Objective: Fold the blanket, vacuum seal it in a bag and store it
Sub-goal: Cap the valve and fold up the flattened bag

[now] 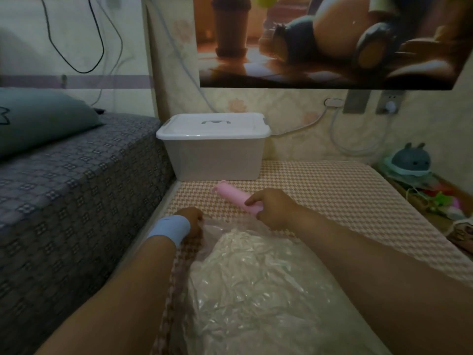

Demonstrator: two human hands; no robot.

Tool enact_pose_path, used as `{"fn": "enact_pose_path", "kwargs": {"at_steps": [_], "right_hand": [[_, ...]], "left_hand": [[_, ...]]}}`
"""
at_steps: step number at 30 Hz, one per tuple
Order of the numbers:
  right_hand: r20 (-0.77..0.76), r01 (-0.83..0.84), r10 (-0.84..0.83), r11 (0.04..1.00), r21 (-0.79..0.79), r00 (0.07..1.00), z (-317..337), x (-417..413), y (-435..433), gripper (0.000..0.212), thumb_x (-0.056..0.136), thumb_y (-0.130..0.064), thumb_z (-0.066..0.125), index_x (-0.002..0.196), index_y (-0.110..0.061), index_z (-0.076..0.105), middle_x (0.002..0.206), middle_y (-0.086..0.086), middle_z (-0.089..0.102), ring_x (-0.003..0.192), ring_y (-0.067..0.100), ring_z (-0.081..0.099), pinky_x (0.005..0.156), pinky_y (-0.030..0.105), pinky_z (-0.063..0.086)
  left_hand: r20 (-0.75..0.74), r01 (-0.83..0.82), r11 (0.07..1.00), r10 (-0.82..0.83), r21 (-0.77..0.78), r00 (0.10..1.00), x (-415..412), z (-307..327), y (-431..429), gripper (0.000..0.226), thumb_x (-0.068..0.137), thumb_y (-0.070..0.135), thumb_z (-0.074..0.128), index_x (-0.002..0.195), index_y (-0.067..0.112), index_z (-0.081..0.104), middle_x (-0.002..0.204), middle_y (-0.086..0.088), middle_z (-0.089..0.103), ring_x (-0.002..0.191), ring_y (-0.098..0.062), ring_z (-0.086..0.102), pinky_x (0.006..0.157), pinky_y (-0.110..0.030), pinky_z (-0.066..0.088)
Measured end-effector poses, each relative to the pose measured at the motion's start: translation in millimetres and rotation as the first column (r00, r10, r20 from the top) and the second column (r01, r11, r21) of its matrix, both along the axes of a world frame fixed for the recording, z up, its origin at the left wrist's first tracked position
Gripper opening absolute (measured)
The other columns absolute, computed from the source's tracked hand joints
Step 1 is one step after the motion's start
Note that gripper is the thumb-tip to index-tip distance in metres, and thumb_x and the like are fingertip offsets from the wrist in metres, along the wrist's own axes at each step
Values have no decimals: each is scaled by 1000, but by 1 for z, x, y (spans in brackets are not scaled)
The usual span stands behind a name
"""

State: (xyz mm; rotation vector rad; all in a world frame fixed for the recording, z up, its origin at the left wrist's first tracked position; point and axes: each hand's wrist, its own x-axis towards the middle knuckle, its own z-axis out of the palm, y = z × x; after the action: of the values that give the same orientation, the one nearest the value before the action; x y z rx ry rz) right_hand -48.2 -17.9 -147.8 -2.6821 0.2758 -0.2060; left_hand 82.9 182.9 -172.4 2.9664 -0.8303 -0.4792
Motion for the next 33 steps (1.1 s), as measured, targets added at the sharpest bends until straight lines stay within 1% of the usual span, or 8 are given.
{"fn": "enact_pose_path", "kwargs": {"at_steps": [5, 8, 10, 12, 14, 19, 26, 33], "right_hand": [[-51, -56, 55, 998, -29, 997, -15, 31, 16, 40, 83, -9, 68, 121, -22, 71, 134, 7, 61, 122, 23, 57, 105, 24, 38], [-41, -42, 41, 999, -26, 998, -22, 34, 15, 40, 82, -10, 68, 120, -23, 72, 133, 6, 62, 122, 23, 57, 106, 25, 38], [-17, -35, 35, 999, -26, 999, -20, 29, 12, 37, 84, -12, 68, 119, -23, 72, 132, 5, 63, 121, 22, 58, 105, 25, 39], [25, -22, 22, 999, -24, 999, -13, 17, 2, 33, 87, -15, 68, 120, -22, 72, 130, 6, 65, 120, 24, 59, 104, 26, 40], [68, 9, -8, 1000, -13, 998, -7, 5, -5, 32, 89, -18, 67, 121, -22, 71, 130, 8, 65, 118, 25, 60, 101, 26, 40], [125, 106, -109, 994, 28, 986, 18, -58, -42, 37, 88, -15, 67, 124, -24, 69, 131, 7, 63, 116, 23, 61, 96, 24, 41], [157, 336, -342, 940, 62, 926, 45, -186, -136, 40, 88, -20, 70, 128, -18, 67, 133, 9, 63, 119, 24, 59, 102, 26, 40], [1, 523, -529, 840, 147, 849, 20, -289, -209, 38, 86, -28, 74, 124, -26, 68, 137, 4, 59, 120, 22, 57, 99, 28, 43]], "left_hand": [[18, -5, 999, 6, -47, 1000, 12, -7, 2, 30, 89, 20, 64, 118, 14, 65, 124, -9, 62, 110, -26, 59, 86, -26, 45], [2, -40, 991, 41, -125, 999, 17, -3, 8, 31, 88, 24, 67, 118, 17, 67, 124, -4, 63, 111, -23, 59, 90, -25, 44], [14, -97, 955, 105, -280, 994, 18, 12, 10, 31, 89, 26, 66, 119, 18, 67, 124, -4, 63, 110, -23, 59, 92, -28, 44], [23, -141, 863, 174, -485, 984, 12, 40, 3, 29, 91, 26, 64, 118, 14, 67, 119, -7, 65, 103, -25, 61, 84, -28, 45], [43, -109, 815, 162, -569, 986, -3, 62, -7, 28, 92, 25, 63, 116, 12, 67, 115, -10, 66, 98, -26, 61, 80, -30, 47], [119, 129, 869, -81, -478, 990, -79, 86, -80, 26, 91, 32, 64, 112, 18, 68, 107, -4, 68, 94, -22, 62, 81, -23, 43], [36, 268, 844, -284, -465, 958, -181, 91, -203, 28, 90, 26, 64, 118, 26, 66, 113, -2, 66, 99, -18, 63, 82, -24, 48], [-33, 365, 885, -390, -287, 920, -258, 74, -311, 32, 88, 31, 66, 118, 19, 67, 121, -5, 64, 107, -23, 62, 92, -32, 51]]}}
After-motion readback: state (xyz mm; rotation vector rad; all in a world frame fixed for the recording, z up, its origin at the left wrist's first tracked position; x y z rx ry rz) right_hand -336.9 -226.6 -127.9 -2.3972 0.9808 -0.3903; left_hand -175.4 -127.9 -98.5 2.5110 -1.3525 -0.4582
